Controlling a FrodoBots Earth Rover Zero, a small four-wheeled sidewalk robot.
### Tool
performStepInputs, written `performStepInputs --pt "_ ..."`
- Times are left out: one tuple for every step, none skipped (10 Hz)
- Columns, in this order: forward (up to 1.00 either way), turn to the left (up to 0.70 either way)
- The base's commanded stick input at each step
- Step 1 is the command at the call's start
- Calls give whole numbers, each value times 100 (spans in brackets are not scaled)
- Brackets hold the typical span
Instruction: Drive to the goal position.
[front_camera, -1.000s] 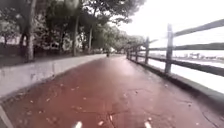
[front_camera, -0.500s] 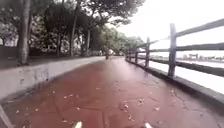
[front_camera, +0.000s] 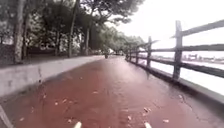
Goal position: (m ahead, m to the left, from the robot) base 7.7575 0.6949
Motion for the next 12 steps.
performStepInputs --pt "50 0" --pt "50 0" --pt "50 0" --pt "50 0" --pt "50 0" --pt "50 0" --pt "50 0" --pt "50 0" --pt "50 0" --pt "50 0" --pt "50 0" --pt "50 0"
